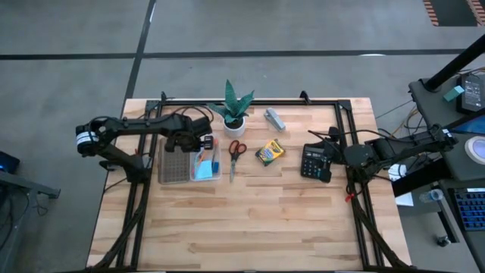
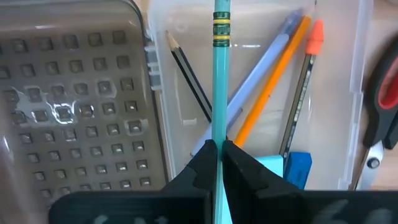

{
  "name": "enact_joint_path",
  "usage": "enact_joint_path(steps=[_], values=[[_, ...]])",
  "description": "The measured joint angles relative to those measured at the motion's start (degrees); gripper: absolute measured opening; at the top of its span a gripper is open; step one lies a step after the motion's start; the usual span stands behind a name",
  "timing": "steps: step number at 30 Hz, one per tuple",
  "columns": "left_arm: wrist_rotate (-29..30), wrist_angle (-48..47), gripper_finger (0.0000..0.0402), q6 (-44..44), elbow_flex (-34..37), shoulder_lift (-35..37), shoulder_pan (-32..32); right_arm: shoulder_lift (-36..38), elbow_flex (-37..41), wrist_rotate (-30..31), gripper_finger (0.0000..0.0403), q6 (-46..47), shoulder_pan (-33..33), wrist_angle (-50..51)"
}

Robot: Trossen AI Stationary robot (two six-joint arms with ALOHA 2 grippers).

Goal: Pack school essentials
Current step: Put the light blue pencil into the white and black box

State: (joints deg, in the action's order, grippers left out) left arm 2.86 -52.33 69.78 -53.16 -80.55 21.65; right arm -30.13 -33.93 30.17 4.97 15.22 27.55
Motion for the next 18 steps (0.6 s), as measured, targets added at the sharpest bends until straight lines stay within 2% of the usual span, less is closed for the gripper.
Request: enact_joint_path(steps=[18], values=[[0.54, 0.89, 0.0001, -0.20, 0.15, -3.19, 0.90, 0.00, 0.00, 0.00, 0.0192, -0.09, 0.00, 0.00]])
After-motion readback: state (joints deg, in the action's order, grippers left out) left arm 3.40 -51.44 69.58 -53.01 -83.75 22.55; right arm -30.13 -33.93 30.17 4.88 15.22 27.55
